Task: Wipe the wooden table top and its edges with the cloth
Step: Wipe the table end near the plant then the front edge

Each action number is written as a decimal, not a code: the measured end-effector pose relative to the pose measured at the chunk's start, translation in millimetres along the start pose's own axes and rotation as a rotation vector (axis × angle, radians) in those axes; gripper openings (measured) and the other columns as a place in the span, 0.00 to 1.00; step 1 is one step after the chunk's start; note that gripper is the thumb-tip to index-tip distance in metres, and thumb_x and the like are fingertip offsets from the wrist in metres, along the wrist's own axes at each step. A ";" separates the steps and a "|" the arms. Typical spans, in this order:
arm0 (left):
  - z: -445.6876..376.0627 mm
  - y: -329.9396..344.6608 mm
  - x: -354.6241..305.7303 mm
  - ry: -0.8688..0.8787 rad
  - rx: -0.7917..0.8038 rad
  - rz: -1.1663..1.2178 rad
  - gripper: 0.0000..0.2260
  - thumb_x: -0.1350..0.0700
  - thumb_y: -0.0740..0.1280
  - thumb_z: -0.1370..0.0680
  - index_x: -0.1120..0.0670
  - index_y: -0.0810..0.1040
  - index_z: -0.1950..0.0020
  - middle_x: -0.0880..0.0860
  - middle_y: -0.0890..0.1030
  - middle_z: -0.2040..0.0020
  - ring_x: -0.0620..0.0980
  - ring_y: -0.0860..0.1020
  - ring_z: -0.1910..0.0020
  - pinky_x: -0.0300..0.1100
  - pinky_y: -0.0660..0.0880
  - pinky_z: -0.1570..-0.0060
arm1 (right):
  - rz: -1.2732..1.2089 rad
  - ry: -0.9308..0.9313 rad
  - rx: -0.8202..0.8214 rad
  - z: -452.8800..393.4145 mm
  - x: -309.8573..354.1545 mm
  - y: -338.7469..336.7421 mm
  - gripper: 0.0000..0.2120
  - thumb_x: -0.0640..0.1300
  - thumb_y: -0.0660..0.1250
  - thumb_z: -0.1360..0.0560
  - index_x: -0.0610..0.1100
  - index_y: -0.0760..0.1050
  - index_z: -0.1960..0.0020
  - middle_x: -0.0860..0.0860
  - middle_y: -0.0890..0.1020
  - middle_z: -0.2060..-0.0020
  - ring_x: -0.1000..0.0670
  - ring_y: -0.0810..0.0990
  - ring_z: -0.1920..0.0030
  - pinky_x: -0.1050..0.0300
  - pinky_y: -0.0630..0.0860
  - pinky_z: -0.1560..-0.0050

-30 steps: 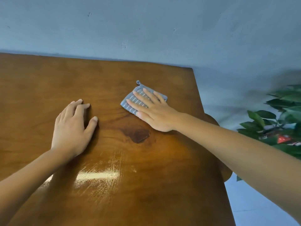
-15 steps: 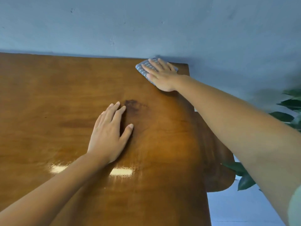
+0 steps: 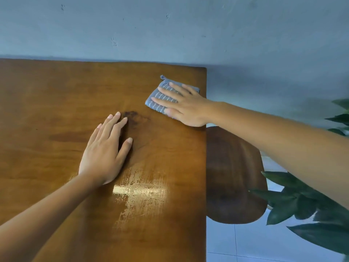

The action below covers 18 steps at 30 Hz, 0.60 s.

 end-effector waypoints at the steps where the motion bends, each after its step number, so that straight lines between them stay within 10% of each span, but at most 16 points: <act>1: 0.2 0.4 0.1 -0.002 0.000 0.001 0.29 0.38 0.48 0.16 0.49 0.57 0.18 0.48 0.54 0.16 0.43 0.47 0.17 0.48 0.48 0.19 | 0.006 0.015 0.003 -4.0 -12.5 -3.8 0.25 0.60 0.38 0.15 0.64 0.38 0.19 0.55 0.39 0.18 0.48 0.33 0.19 0.43 0.33 0.21; 9: 0.1 0.5 0.9 -0.002 -0.014 -0.007 0.28 0.39 0.48 0.16 0.49 0.58 0.18 0.47 0.55 0.16 0.43 0.47 0.18 0.49 0.49 0.19 | -0.008 0.245 -0.042 -16.6 -95.0 -28.3 0.25 0.60 0.37 0.15 0.63 0.41 0.18 0.56 0.41 0.17 0.52 0.38 0.18 0.44 0.37 0.21; 18: -1.7 0.6 -1.7 -0.013 -0.020 0.006 0.25 0.43 0.52 0.14 0.49 0.59 0.18 0.48 0.56 0.17 0.44 0.48 0.17 0.49 0.50 0.19 | -0.132 0.299 -0.076 33.0 -29.6 3.0 0.26 0.60 0.37 0.15 0.62 0.37 0.18 0.52 0.36 0.18 0.45 0.31 0.20 0.40 0.31 0.23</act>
Point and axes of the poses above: each hand's wrist, its own z-axis away from the middle knuckle, its own y-axis out of the palm, x = y × z, the point moved 8 cm from there along -z, towards the middle knuckle
